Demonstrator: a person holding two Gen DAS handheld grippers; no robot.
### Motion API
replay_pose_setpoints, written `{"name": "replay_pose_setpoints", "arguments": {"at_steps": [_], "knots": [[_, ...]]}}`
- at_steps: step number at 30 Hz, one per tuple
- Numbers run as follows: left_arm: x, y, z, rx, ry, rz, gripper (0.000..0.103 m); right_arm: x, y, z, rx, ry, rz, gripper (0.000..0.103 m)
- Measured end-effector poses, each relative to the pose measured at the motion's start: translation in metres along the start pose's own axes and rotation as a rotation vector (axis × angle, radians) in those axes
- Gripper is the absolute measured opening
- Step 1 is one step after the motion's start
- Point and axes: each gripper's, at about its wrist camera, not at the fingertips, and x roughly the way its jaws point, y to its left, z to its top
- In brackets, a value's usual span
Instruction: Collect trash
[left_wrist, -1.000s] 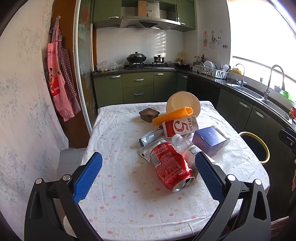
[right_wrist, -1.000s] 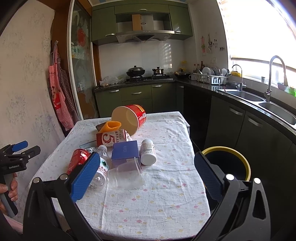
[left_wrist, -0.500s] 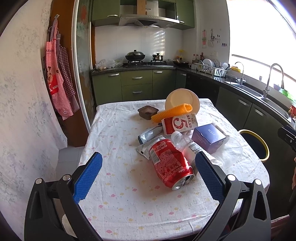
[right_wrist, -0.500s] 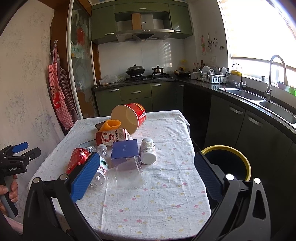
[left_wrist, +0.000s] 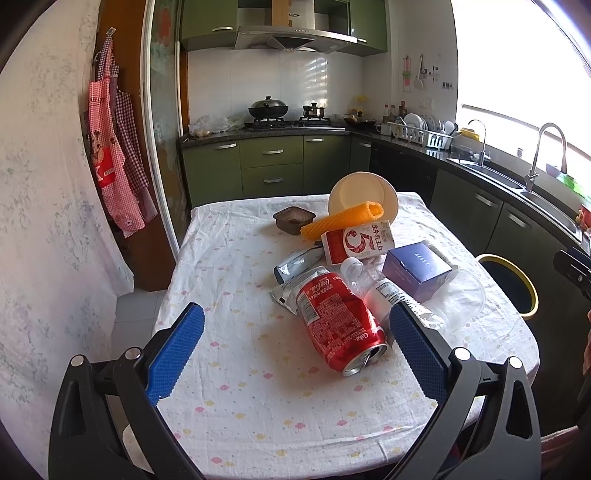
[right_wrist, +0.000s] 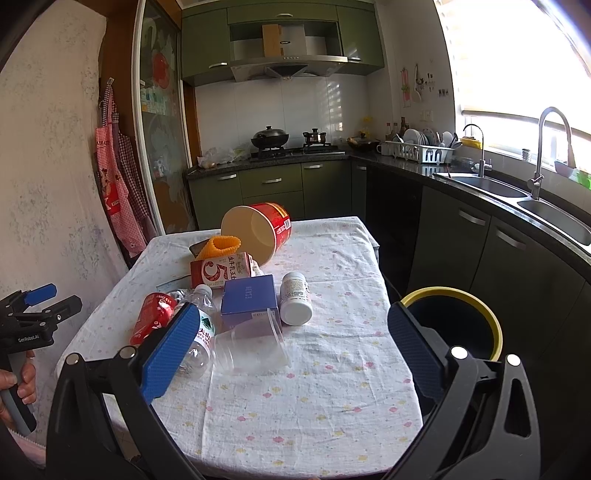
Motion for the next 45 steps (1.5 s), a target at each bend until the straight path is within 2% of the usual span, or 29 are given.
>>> {"name": "replay_pose_setpoints", "arguments": {"at_steps": [33,39,45], "knots": [[0.007,-0.002,-0.004,0.004,0.011,0.000,0.099,0.001,-0.001,0.001,0.000,0.006,-0.002,0.097],[0.022,0.002,0.000,0.003,0.034,-0.011,0.099,0.016,-0.003,0.000,-0.024,0.025,-0.002,0.097],[0.051,0.011,0.023,0.012,0.029,0.014,0.099,0.054,-0.007,0.020,-0.063,0.062,0.010,0.097]]}}
